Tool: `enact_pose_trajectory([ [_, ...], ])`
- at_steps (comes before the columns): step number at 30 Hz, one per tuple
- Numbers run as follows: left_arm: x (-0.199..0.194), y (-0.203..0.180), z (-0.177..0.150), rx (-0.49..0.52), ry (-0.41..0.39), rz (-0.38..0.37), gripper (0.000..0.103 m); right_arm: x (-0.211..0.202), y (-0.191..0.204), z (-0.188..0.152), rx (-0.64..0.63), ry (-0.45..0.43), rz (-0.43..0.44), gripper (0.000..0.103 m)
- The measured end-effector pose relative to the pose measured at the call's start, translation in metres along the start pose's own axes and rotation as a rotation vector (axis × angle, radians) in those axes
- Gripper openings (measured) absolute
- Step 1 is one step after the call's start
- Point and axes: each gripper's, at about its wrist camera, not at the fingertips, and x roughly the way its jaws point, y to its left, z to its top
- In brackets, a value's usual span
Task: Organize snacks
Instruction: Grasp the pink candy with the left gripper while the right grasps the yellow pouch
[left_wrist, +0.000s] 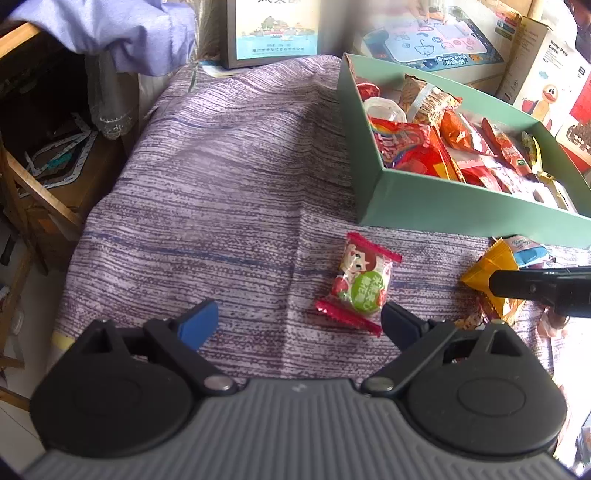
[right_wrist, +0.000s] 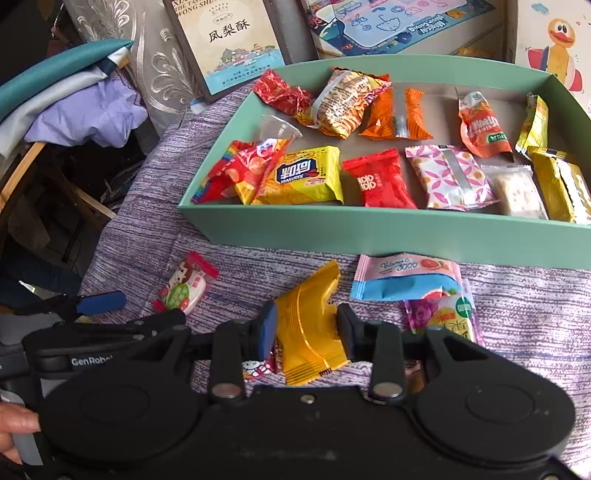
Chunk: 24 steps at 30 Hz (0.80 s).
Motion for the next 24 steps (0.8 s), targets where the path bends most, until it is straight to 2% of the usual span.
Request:
enact_pose_trajectory([
  [5, -0.004, -0.011, 0.008, 0.042, -0.037, -0.022, 0.096, -0.006, 0.004, -0.008, -0.022, -0.012, 0.002, 0.041],
  [8, 0.001, -0.025, 0.013, 0.114, -0.044, -0.034, 0.085, -0.010, 0.003, -0.013, -0.039, -0.023, 0.002, 0.041],
  [9, 0.004, -0.030, 0.013, 0.137, -0.038, -0.044, 0.074, -0.012, 0.003, -0.013, -0.046, -0.024, -0.001, 0.041],
  [10, 0.008, -0.033, 0.014, 0.157, -0.026, -0.056, 0.055, -0.012, 0.003, -0.014, -0.051, -0.024, -0.004, 0.041],
  [11, 0.011, -0.038, 0.013, 0.179, -0.018, -0.051, 0.051, -0.012, 0.003, -0.014, -0.053, -0.021, -0.007, 0.041],
  [13, 0.010, -0.044, 0.010, 0.217, -0.034, -0.033, 0.036, -0.009, 0.004, -0.014, -0.060, -0.016, -0.012, 0.041],
  [15, 0.008, -0.043, 0.009, 0.205, -0.032, -0.050, 0.033, -0.004, 0.007, -0.014, -0.074, -0.006, -0.020, 0.041],
  [19, 0.005, -0.032, 0.006, 0.160, -0.030, -0.064, 0.034, 0.006, 0.014, -0.016, -0.099, -0.009, -0.047, 0.043],
  [22, 0.004, -0.030, 0.005, 0.156, -0.031, -0.065, 0.034, 0.007, 0.019, -0.019, -0.130, -0.024, -0.070, 0.040],
  [24, 0.005, -0.032, 0.006, 0.159, -0.030, -0.059, 0.036, 0.005, 0.015, -0.018, -0.100, -0.025, -0.056, 0.038],
])
